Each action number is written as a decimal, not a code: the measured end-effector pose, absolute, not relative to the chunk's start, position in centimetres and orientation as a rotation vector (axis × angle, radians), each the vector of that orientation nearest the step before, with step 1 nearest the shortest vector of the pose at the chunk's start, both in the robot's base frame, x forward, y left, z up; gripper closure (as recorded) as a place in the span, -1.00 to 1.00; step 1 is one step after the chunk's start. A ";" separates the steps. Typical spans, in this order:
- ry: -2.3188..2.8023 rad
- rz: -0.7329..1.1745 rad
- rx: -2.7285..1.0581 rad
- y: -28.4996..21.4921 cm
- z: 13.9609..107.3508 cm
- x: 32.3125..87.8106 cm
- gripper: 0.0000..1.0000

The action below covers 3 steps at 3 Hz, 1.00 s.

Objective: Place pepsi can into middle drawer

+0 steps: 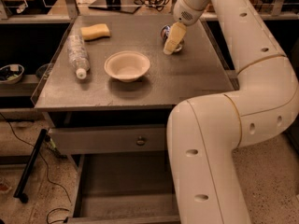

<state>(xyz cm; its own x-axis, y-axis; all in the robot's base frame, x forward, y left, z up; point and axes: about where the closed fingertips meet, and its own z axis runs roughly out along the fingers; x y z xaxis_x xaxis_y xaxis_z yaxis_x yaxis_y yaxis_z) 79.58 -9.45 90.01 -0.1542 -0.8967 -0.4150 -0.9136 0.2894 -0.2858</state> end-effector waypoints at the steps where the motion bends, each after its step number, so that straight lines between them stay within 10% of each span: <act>1: 2.062 0.082 -1.613 -9.0 88.6 79.9 -1.00; 3: 2.055 0.055 -1.610 -8.2 87.8 81.1 -1.00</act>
Offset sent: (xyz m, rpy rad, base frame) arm 0.0189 -0.0013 -0.0070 0.0317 0.0383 0.0068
